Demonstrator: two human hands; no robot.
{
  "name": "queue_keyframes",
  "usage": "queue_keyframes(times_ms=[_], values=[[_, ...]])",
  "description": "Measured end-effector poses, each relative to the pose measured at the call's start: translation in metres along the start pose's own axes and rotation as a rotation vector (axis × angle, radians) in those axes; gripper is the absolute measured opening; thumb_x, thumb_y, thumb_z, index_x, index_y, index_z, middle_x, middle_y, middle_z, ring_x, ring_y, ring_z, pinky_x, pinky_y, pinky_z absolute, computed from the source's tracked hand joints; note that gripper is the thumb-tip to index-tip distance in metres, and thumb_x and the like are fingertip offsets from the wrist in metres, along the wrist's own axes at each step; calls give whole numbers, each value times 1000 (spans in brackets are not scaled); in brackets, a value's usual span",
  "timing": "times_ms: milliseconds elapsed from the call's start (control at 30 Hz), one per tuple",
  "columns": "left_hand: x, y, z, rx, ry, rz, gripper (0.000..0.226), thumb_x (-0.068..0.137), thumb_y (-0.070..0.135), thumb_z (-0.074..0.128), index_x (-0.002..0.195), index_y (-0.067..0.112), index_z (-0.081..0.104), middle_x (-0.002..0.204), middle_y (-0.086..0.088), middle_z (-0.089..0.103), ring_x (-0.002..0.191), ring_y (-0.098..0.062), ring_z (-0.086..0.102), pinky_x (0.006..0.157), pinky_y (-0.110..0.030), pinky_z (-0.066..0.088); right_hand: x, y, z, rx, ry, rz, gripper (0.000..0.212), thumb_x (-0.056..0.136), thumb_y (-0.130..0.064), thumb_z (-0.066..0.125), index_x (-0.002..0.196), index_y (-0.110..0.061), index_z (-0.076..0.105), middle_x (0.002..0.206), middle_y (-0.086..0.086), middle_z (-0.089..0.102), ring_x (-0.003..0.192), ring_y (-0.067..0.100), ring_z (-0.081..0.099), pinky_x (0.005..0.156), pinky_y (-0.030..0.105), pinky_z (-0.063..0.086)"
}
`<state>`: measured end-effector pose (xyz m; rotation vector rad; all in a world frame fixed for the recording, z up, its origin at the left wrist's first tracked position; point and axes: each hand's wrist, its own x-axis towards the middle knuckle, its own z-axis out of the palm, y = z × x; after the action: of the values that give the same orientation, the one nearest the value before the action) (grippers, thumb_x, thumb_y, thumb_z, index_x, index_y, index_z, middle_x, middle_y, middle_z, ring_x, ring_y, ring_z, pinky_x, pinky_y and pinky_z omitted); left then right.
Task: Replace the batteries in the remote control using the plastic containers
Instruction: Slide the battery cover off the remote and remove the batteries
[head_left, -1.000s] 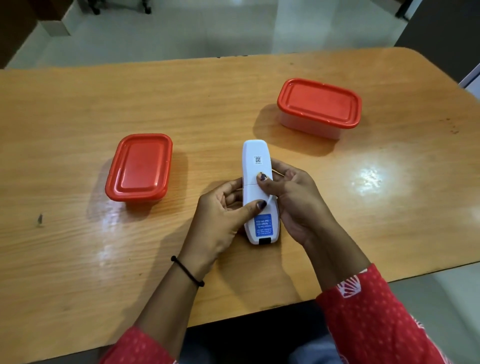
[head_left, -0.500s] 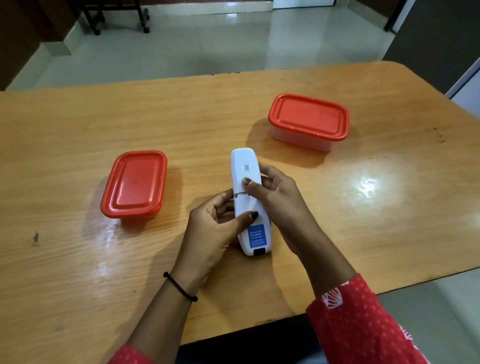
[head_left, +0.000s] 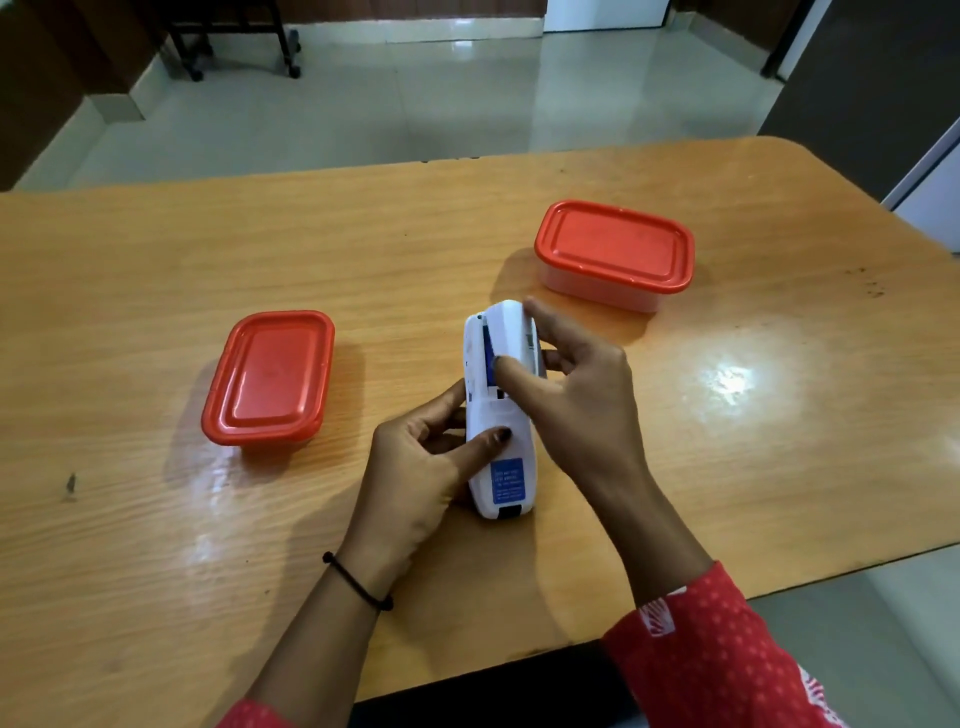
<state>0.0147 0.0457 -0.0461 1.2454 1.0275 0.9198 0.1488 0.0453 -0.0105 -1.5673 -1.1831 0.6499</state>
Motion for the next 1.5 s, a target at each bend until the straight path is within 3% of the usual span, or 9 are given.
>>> queue_keyframes(times_ms=[133,300,467,633,767,933,1133,1300,1500], values=[[3,-3,-2,-50,29,-28,46,74,8,74,112,33,64,105,3,74,100,-17,68,89,-41,54,11,11,-16,87,75,105,58,78,-17,73,132,-21,52,128,-6,60,101,3,62,86,27,54],[5,-6,-1,-77,28,-50,53,64,20,76,115,27,65,103,-4,74,98,-21,69,89,-42,54,10,35,-34,-450,95,136,51,85,-9,58,134,-17,48,133,3,56,120,24,53,90,30,41],[5,-5,-3,-80,8,-65,48,66,20,74,112,23,67,103,1,74,99,-20,69,89,-42,54,12,48,-34,-634,-26,153,54,90,-10,53,141,-15,38,142,7,46,128,28,44,100,37,38],[6,-4,-5,-64,-8,-76,47,72,13,72,119,18,64,107,4,73,102,-17,68,85,-32,56,15,33,-31,-450,70,-69,50,90,-15,58,138,-20,43,145,1,43,136,15,35,109,27,31],[2,2,-8,-69,-84,-138,36,87,3,56,113,25,66,97,6,76,79,-9,70,60,-17,53,12,16,-24,-135,-247,-115,69,84,5,51,138,-36,40,147,-10,38,132,2,35,103,22,38],[2,11,-22,-218,-40,-221,32,84,20,56,114,16,67,100,-6,74,65,-22,68,46,-31,55,9,22,-24,-359,-484,-198,63,78,-1,62,131,-34,51,124,-12,46,116,8,43,90,22,43],[15,9,-26,-662,120,-237,34,86,26,52,114,8,57,109,-18,69,94,-29,70,77,-38,59,1,31,-24,-435,-210,-30,49,62,-36,84,106,-24,66,95,-8,56,84,6,53,71,21,43],[12,0,-6,-375,164,-85,55,81,4,62,134,5,47,131,-7,58,119,-17,58,101,-34,46,-24,31,-3,-506,-101,59,48,63,-47,79,100,-21,60,99,-2,59,91,17,58,74,34,47],[15,-6,-5,-83,214,-6,48,87,-10,54,133,2,48,128,0,57,99,12,60,91,-16,49,-47,19,26,-576,-187,4,38,77,-44,66,102,-17,57,98,1,52,91,21,56,70,31,42]])
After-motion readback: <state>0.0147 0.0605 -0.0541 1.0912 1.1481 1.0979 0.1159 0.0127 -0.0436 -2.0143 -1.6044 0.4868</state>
